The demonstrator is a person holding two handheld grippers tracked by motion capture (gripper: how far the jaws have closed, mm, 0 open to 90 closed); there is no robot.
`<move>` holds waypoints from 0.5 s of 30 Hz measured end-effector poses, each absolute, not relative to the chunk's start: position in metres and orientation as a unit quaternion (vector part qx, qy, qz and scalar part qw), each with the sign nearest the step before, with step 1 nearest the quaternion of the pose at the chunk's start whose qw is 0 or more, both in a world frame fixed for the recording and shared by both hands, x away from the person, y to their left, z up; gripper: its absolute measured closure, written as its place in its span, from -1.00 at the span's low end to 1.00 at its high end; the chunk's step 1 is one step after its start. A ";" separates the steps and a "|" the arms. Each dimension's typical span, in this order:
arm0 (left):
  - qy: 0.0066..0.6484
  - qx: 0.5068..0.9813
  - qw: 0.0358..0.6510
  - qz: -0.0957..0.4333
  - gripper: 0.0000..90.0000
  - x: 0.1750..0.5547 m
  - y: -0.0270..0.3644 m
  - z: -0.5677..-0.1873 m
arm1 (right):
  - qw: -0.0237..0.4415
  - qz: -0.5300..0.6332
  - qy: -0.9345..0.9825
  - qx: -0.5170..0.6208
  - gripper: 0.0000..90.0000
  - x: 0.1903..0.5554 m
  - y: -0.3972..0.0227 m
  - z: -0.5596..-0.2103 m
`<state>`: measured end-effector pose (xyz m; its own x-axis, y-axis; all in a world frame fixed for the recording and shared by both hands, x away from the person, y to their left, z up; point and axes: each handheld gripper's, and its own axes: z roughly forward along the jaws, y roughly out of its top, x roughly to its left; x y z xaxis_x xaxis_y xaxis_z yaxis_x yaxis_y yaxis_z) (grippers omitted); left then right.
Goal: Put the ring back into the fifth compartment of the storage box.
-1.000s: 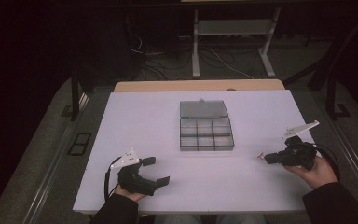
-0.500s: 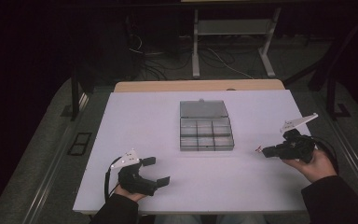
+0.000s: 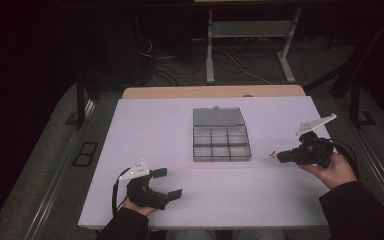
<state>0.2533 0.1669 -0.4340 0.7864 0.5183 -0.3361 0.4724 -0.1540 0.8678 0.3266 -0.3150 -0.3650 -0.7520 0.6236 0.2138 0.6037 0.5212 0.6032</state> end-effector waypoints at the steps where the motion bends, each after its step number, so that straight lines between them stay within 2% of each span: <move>1: 0.326 0.759 0.563 0.020 -1.00 0.253 0.167 -0.434 | 0.014 0.339 0.873 0.351 0.85 0.327 -0.314 -0.364; 15: 0.325 0.759 0.563 0.020 -1.00 0.253 0.167 -0.434 | 0.020 0.342 0.876 0.339 0.85 0.337 -0.299 -0.354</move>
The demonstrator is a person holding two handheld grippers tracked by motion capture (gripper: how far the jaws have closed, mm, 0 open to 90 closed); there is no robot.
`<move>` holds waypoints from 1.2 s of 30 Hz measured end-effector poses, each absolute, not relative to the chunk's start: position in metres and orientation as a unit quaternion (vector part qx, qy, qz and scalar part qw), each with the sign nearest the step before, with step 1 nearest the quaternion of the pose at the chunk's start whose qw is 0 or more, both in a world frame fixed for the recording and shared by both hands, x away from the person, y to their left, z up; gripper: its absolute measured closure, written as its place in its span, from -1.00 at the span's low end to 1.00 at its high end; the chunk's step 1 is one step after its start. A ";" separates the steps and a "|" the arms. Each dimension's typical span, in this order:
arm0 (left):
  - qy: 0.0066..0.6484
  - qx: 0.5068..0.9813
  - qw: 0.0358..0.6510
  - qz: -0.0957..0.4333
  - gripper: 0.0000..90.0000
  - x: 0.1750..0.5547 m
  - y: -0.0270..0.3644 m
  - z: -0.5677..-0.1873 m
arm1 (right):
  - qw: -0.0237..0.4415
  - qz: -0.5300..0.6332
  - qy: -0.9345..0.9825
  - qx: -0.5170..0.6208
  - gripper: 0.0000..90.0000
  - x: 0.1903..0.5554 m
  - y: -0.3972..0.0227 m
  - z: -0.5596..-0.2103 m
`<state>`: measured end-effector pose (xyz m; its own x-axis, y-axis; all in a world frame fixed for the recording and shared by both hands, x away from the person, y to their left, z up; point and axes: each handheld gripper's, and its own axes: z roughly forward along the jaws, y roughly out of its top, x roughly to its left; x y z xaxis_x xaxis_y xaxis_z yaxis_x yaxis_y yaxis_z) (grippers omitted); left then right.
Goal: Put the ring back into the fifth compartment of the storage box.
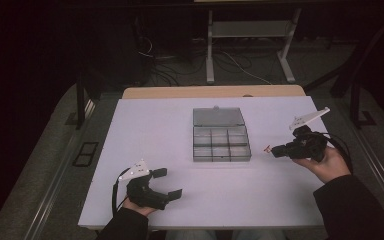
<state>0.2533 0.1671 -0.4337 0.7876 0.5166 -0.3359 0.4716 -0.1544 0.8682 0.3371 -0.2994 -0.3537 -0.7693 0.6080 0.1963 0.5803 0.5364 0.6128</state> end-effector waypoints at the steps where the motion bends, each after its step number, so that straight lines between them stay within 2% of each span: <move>1: 0.325 0.759 0.563 0.020 -1.00 0.253 0.167 -0.434 | 0.021 0.342 0.876 0.338 0.85 0.338 -0.298 -0.353; 36: 0.322 0.762 0.562 0.019 -1.00 0.254 0.167 -0.434 | 0.032 0.340 0.887 0.312 0.85 0.375 -0.254 -0.330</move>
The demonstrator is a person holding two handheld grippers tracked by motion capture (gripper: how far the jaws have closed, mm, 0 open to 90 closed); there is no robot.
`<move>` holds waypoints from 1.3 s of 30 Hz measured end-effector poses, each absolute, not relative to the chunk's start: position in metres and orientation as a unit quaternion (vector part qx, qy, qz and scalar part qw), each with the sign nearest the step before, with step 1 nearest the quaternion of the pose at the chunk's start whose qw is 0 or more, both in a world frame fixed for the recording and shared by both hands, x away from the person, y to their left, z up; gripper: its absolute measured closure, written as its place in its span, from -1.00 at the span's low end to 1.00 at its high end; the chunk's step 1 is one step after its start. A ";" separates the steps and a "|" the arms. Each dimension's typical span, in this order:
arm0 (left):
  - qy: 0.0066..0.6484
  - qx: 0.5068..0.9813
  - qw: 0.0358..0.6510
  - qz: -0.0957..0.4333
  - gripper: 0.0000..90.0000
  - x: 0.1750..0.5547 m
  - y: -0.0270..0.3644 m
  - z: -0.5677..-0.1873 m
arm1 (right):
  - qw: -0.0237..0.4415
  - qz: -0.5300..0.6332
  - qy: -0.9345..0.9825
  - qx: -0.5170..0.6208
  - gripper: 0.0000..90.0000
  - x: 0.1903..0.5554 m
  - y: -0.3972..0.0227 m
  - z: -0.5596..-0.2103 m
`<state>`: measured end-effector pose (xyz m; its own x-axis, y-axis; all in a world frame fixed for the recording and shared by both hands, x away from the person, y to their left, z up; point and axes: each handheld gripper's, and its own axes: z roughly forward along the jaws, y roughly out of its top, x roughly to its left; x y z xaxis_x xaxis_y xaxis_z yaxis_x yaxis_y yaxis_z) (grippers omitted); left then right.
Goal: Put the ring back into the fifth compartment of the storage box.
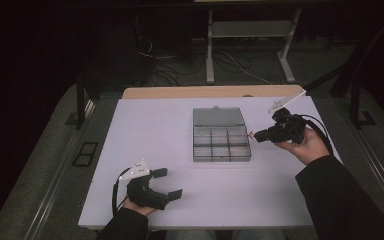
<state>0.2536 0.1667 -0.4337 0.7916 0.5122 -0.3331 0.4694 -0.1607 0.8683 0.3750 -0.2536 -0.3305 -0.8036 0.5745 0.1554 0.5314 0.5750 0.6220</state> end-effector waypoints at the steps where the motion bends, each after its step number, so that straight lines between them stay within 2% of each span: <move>1: 0.322 0.762 0.562 0.019 -1.00 0.254 0.167 -0.434 | 0.031 0.340 0.887 0.311 0.85 0.376 -0.253 -0.330; 19: 0.320 0.762 0.562 0.017 -1.00 0.254 0.166 -0.433 | 0.032 0.340 0.889 0.304 0.85 0.399 -0.230 -0.322; 39: 0.317 0.764 0.562 0.016 -1.00 0.254 0.166 -0.433 | 0.030 0.335 0.891 0.306 0.85 0.416 -0.209 -0.334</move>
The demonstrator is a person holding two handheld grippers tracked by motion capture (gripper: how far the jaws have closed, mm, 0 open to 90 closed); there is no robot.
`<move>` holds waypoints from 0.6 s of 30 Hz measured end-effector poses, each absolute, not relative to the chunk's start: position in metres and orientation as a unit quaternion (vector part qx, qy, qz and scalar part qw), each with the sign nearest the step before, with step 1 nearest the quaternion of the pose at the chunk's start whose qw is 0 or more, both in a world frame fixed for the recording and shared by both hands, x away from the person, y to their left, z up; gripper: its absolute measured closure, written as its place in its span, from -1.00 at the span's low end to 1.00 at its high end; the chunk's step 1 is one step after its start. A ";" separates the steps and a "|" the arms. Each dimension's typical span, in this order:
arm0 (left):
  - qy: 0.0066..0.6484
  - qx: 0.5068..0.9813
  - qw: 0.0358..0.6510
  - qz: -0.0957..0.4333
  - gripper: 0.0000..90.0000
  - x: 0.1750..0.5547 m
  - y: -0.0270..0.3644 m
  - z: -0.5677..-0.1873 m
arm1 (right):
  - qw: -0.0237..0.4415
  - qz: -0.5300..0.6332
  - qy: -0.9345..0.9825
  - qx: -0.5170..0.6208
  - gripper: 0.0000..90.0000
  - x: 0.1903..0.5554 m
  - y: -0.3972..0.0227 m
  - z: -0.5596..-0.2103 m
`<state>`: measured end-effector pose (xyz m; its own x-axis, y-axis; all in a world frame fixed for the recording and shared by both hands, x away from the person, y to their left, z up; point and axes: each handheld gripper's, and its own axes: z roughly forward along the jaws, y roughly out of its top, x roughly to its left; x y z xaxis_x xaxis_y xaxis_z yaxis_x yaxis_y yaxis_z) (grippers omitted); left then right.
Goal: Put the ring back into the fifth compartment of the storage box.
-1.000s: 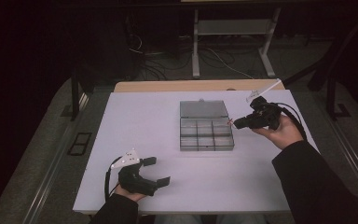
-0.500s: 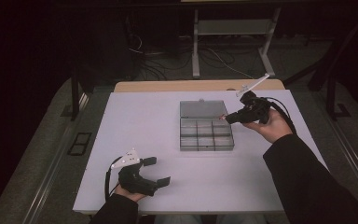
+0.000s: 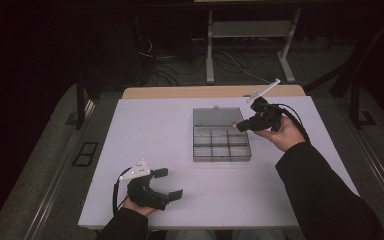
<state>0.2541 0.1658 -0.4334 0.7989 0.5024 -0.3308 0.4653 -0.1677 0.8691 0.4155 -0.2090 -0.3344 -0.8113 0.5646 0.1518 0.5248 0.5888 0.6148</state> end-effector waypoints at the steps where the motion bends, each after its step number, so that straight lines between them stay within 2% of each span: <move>1: 0.316 0.765 0.561 0.017 -1.00 0.254 0.166 -0.433 | 0.031 0.334 0.891 0.306 0.85 0.416 -0.209 -0.335; 18: 0.315 0.765 0.561 0.016 -1.00 0.254 0.166 -0.433 | 0.023 0.334 0.887 0.317 0.85 0.432 -0.198 -0.358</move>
<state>0.2545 0.1660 -0.4333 0.8005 0.5006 -0.3296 0.4645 -0.1706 0.8690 0.4321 -0.1985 -0.3580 -0.7978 0.5778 0.1722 0.5476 0.5751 0.6078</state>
